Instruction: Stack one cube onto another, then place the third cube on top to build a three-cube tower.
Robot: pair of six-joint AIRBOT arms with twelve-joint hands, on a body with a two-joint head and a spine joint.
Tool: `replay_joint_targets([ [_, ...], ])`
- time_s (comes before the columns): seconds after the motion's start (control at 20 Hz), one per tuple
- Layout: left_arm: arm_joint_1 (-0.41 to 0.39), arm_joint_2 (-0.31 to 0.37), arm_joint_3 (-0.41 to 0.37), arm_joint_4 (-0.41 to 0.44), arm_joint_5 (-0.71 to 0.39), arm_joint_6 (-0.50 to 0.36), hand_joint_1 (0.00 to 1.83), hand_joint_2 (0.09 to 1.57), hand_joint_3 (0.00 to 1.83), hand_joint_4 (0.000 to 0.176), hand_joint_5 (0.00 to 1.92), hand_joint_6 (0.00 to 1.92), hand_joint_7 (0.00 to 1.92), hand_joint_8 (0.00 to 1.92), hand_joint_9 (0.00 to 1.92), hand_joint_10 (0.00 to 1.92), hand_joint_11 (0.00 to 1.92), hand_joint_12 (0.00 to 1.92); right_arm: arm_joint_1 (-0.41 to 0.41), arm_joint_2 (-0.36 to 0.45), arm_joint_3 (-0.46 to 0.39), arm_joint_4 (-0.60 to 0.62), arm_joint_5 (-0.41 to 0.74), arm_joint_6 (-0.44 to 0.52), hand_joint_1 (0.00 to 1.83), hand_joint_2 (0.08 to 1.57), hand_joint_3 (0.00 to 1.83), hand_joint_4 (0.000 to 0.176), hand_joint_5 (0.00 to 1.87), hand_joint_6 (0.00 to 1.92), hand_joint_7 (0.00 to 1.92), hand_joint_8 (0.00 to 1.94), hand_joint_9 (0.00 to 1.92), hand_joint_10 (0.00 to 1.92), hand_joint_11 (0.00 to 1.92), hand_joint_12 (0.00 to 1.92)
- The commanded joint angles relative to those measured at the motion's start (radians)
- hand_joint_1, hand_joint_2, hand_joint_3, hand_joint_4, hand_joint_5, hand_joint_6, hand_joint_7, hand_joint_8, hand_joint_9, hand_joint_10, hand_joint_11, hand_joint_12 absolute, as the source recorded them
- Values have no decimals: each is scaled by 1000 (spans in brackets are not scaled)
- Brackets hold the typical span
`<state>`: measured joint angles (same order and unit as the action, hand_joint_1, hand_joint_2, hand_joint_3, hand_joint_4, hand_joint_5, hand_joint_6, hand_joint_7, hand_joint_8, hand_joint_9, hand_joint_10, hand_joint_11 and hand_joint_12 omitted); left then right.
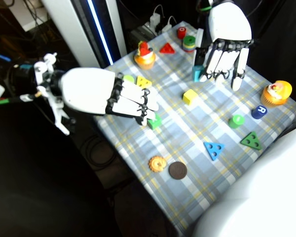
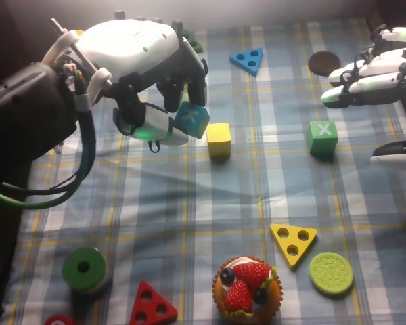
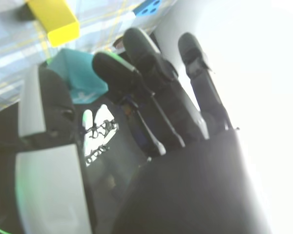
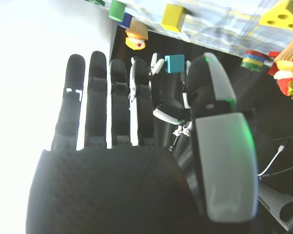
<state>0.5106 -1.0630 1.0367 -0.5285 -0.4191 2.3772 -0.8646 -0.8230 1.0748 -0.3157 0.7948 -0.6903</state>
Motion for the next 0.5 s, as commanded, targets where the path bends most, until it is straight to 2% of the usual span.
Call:
replay_joint_targets([
  [0.0,-17,-8,7,16,-89,-3,1244,1057,0,0,1120,619,1117,889,1131,25,550,23,14,-2,4,27,112,4,689,1165,5,0,490,0,435,0,467,0,82,1184],
  [0.1,-22,-20,17,15,-81,-3,1246,1058,0,0,1119,610,1116,901,1150,33,548,22,14,-2,5,27,112,4,677,1166,3,0,489,0,435,0,469,2,87,1182],
  [0.2,-30,-36,29,15,-75,-3,1247,1066,0,0,1125,586,1075,991,1148,36,553,23,14,-4,7,27,112,4,685,1162,0,0,496,3,443,3,465,1,69,1176],
  [0.35,-38,-59,47,15,-66,-3,1264,1054,0,0,1193,431,1090,1007,1174,90,592,37,15,-7,9,25,112,4,649,1164,0,0,490,0,448,1,473,2,85,1145],
  [0.4,-40,-61,49,15,-64,-3,1262,1048,0,0,1192,444,1115,950,1187,103,604,43,15,-7,9,25,112,4,642,1165,1,0,488,0,450,2,477,3,93,1143],
  [0.45,-41,-66,53,15,-61,-3,1253,1045,0,0,1148,564,1147,844,1160,187,604,75,16,-7,9,25,112,4,666,1161,0,0,479,0,447,0,473,1,83,1168],
])
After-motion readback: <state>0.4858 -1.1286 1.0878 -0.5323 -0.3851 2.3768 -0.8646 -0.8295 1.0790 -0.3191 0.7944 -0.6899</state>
